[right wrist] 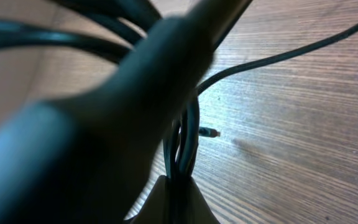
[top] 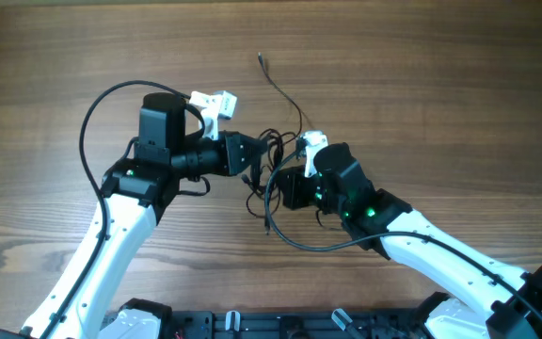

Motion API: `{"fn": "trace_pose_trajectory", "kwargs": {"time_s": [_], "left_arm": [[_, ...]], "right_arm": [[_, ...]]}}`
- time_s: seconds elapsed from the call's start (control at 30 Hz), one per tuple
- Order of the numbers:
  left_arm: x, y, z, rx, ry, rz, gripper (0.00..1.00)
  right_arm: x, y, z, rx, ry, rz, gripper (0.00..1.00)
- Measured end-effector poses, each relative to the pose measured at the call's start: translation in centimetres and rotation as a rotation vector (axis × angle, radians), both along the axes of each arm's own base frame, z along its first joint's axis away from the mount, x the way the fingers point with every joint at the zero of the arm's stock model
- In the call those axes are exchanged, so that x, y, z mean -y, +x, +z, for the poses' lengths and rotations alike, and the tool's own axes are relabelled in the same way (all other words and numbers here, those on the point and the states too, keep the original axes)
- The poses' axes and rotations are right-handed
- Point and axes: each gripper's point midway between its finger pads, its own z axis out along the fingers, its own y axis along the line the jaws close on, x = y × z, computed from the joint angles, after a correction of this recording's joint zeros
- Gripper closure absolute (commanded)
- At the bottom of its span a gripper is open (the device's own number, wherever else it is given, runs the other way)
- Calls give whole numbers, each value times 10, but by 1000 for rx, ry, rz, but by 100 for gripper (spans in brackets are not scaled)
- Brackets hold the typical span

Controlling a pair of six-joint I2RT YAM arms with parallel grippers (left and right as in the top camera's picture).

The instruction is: Untangle cables

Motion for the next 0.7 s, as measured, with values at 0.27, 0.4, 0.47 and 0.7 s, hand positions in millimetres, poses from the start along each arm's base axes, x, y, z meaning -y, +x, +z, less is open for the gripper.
{"fn": "trace_pose_trajectory", "kwargs": {"time_s": [0.27,0.4,0.47,0.7], "left_arm": [[-77,37,-34,-149,116,411,96],[-110,38,-47,-234,152,558,96],[-122,38,-52,-273,167,630,96],[-143,43,-56,-278,204,740,96]], "right_arm": [[23,-25,28,-16,-49,-1,96],[32,-27,52,51,-25,-30,96],[38,-27,71,107,-3,-57,96],[83,-33,46,-4,-127,-266,22]]}}
